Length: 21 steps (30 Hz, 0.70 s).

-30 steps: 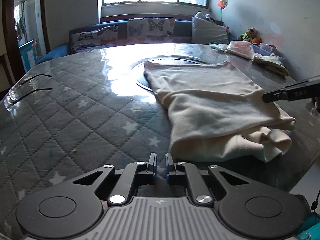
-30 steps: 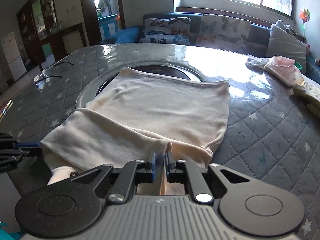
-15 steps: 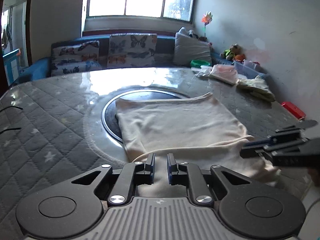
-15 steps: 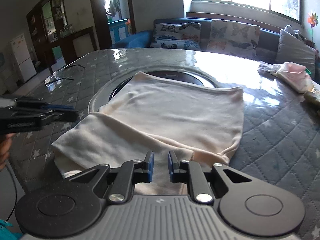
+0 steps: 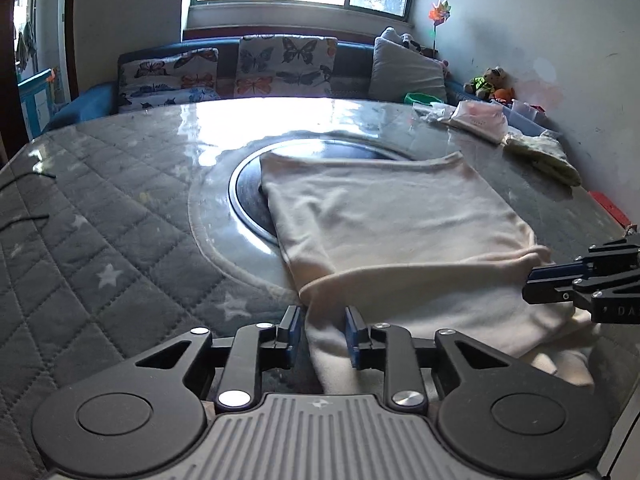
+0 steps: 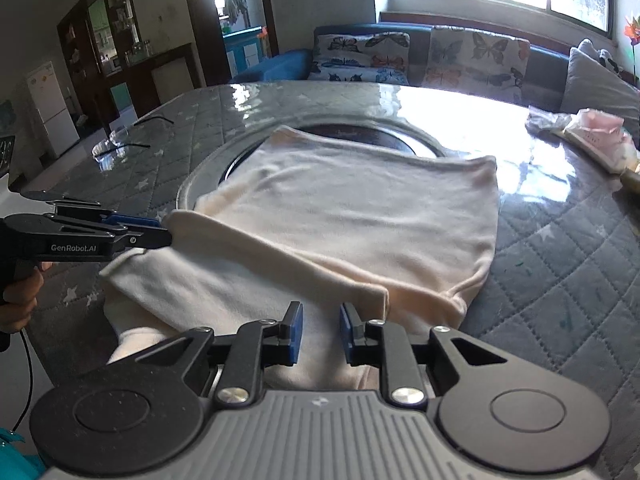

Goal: Fold clothes

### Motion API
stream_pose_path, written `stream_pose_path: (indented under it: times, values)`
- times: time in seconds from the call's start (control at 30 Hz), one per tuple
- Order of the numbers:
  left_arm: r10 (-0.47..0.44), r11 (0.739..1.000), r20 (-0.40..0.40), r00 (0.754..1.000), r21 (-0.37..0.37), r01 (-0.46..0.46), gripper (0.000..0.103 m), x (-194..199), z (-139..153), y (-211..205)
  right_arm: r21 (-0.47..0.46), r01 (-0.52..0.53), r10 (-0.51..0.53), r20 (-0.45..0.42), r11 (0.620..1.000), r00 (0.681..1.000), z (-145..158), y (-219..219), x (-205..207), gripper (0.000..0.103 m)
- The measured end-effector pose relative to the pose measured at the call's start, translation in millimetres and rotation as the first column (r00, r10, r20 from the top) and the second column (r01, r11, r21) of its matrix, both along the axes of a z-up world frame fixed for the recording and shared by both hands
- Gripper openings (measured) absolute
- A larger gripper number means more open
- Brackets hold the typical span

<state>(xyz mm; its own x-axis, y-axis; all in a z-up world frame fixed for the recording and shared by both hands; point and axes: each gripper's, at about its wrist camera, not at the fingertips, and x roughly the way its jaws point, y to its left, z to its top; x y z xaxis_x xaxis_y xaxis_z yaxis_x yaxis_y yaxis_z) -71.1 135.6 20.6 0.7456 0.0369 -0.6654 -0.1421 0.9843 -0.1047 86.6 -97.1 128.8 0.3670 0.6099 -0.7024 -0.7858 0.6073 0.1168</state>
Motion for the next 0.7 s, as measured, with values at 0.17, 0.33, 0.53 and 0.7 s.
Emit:
stream_pose_path:
  times: [0.17, 0.33, 0.53, 0.7]
  values:
    - [-0.043, 0.999, 0.046, 0.998, -0.004, 0.043, 0.026, 12.5, 11.8, -13.0, 0.015, 0.006, -0.006, 0.006, 1.0, 1.0, 1.7, 5.2, 5.8, 0.02]
    - [-0.034, 0.999, 0.001, 0.999, 0.014, 0.034, 0.024, 33.5, -2.2, -16.0, 0.006, 0.014, -0.014, 0.004, 1.0, 1.0, -3.1, 9.1, 11.0, 0.02]
    - [-0.036, 0.999, -0.002, 0.999, 0.024, 0.036, 0.027, 34.5, -5.7, -12.3, -0.014, 0.01, -0.01, 0.01, 1.0, 1.0, -3.3, 3.4, 15.4, 0.02]
    - [-0.038, 0.998, -0.003, 0.999, 0.044, 0.038, 0.027, 33.6, -5.6, -15.2, -0.036, -0.011, 0.012, 0.031, 0.999, 0.999, -3.7, 3.8, 16.0, 0.022]
